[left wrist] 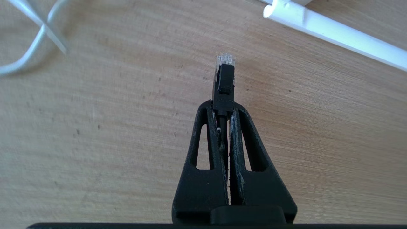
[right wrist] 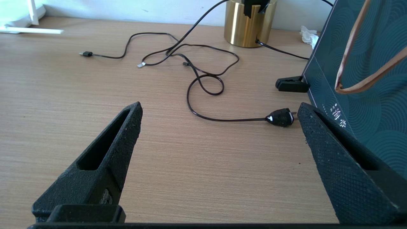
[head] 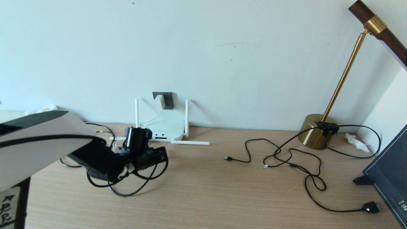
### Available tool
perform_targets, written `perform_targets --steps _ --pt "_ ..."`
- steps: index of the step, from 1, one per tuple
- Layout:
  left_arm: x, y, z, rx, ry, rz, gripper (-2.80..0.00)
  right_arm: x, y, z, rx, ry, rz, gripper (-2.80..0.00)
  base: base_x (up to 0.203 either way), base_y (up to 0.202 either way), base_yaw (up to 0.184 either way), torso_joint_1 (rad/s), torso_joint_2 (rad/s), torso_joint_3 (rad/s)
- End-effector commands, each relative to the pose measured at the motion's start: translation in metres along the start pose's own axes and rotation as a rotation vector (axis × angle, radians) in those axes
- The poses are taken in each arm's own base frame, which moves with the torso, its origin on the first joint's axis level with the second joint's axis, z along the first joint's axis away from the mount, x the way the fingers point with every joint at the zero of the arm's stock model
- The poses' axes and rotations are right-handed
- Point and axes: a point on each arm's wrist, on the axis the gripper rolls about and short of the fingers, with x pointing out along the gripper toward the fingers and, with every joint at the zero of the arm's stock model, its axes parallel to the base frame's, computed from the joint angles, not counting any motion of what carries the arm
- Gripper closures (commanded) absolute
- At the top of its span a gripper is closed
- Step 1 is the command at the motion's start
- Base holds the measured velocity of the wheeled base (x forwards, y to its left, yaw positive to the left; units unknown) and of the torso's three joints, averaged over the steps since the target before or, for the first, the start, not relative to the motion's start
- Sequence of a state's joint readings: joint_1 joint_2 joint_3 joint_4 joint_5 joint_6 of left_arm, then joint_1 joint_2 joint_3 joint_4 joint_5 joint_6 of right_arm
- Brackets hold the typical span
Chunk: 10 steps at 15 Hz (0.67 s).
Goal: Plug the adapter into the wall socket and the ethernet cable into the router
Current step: Align cable and router interface
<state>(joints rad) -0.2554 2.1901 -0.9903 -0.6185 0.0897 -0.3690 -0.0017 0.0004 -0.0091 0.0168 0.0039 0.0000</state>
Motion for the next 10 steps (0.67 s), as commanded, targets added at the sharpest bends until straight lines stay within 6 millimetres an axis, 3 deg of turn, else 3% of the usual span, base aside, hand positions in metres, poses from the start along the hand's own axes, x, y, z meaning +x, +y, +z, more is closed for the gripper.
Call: perform_targets --steps 1,10 --pt "0.001 0.001 0.005 0.03 -0.018 0.004 0.0 0.0 0.0 0.0 0.0 0.0 0.001 -2.8 0.0 0.0 0.0 0.0 0.0 0.0" --pt "0.006 0.002 0.02 0.088 -0.067 0.021 0.0 0.0 0.0 0.0 0.0 0.0 0.001 -2.8 0.0 0.0 0.0 0.0 0.0 0.0"
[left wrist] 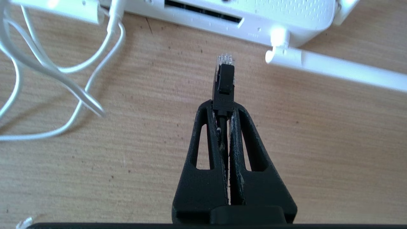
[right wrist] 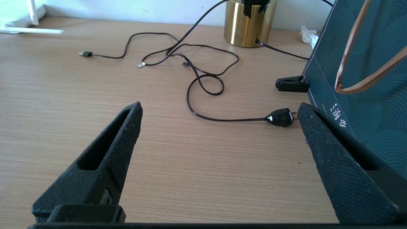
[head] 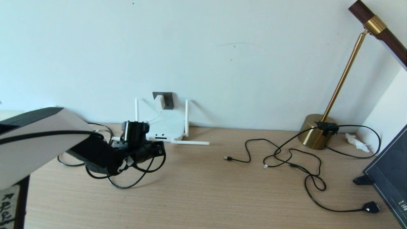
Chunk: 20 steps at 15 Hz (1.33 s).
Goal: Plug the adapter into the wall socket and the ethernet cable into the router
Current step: Align cable and router interface
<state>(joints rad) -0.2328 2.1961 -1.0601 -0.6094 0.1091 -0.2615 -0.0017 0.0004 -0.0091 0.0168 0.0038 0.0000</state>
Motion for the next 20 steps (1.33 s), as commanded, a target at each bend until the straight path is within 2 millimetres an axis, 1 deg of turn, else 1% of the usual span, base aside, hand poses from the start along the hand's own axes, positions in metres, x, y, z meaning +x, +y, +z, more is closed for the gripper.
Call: perform_targets --steps 1,4,9,13,20 --pt "0.006 0.001 -0.003 -0.001 0.005 0.004 0.0 0.0 0.0 0.0 0.0 0.0 0.001 -2.8 0.0 0.0 0.0 0.0 0.0 0.0" --pt "0.018 0.002 -0.005 -0.005 0.003 0.007 0.0 0.0 0.0 0.0 0.0 0.0 0.001 -2.8 0.0 0.0 0.0 0.0 0.0 0.0" --pt "0.032 0.0 0.0 -0.008 -0.02 -0.002 0.0 0.0 0.0 0.0 0.0 0.0 0.001 -2.8 0.0 0.0 0.0 0.0 0.0 0.0" --pt "0.037 -0.001 0.0 -0.008 -0.022 -0.004 0.0 0.0 0.0 0.0 0.0 0.001 0.001 -2.8 0.0 0.0 0.0 0.0 0.0 0.0" --pt "0.036 -0.001 0.001 -0.009 -0.024 -0.005 0.0 0.0 0.0 0.0 0.0 0.0 0.001 -2.8 0.0 0.0 0.0 0.0 0.0 0.0"
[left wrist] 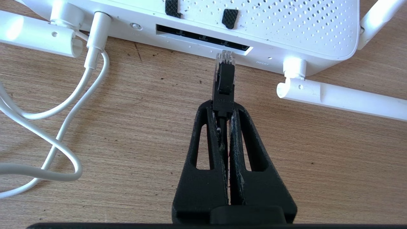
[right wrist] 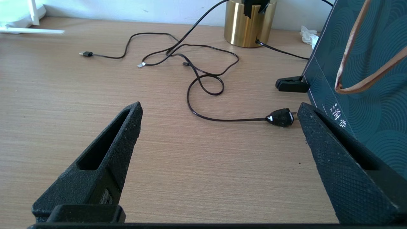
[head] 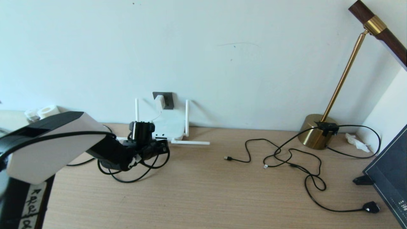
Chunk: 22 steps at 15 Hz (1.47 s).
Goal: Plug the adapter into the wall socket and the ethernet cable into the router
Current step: Align cable and router interface
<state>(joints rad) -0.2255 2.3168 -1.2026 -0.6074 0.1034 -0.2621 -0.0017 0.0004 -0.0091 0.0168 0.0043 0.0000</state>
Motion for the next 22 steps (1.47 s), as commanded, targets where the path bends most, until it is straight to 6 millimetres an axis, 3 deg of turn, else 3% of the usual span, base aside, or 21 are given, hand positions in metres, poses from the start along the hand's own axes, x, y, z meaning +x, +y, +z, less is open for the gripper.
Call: perform_targets --steps 1,12,22 --pt "-0.0005 -0.0002 0.0012 -0.001 -0.007 -0.001 0.0 0.0 0.0 0.0 0.0 0.0 0.001 -2.8 0.0 0.0 0.0 0.0 0.0 0.0" --pt "-0.0094 0.0002 0.0037 0.025 -0.008 0.005 0.0 0.0 0.0 0.0 0.0 0.0 0.001 -2.8 0.0 0.0 0.0 0.0 0.0 0.0" --pt "-0.0044 0.002 0.0053 0.037 -0.015 0.008 0.0 0.0001 0.0 0.0 0.0 0.001 0.001 -2.8 0.0 0.0 0.0 0.0 0.0 0.0"
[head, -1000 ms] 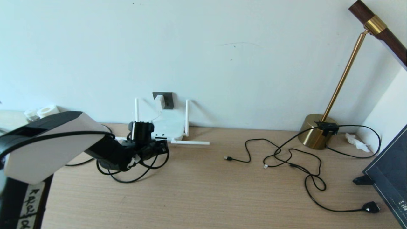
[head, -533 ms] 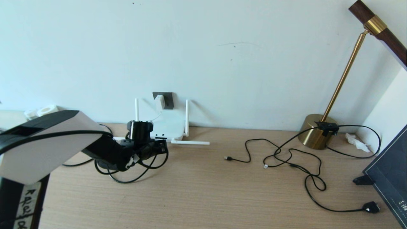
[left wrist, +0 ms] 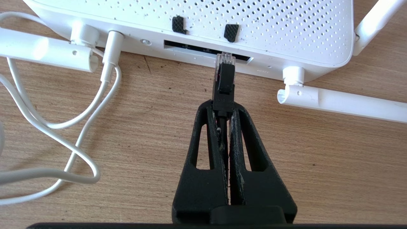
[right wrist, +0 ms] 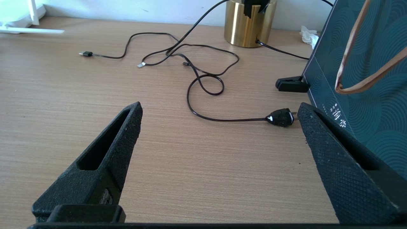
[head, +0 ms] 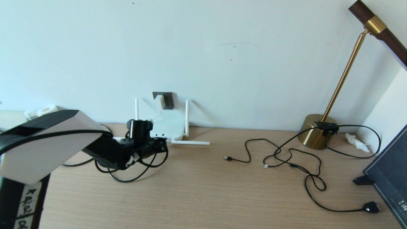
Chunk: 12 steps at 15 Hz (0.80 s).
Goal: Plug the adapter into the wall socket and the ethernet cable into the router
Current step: Align cable and router interface
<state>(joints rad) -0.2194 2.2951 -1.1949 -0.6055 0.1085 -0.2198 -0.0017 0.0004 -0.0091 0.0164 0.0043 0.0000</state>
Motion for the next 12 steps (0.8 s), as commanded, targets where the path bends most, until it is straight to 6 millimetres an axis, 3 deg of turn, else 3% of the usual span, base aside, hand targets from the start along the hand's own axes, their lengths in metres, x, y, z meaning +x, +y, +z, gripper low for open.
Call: perform_targets --steps 1,12 --pt "0.0012 -0.0001 -0.0002 -0.001 -0.003 0.001 0.0 0.0 0.0 0.0 0.0 0.0 0.001 -2.8 0.0 0.0 0.0 0.0 0.0 0.0" --pt "0.0052 -0.001 0.0019 -0.001 -0.012 -0.002 0.0 0.0 0.0 0.0 0.0 0.0 0.001 -2.8 0.0 0.0 0.0 0.0 0.0 0.0"
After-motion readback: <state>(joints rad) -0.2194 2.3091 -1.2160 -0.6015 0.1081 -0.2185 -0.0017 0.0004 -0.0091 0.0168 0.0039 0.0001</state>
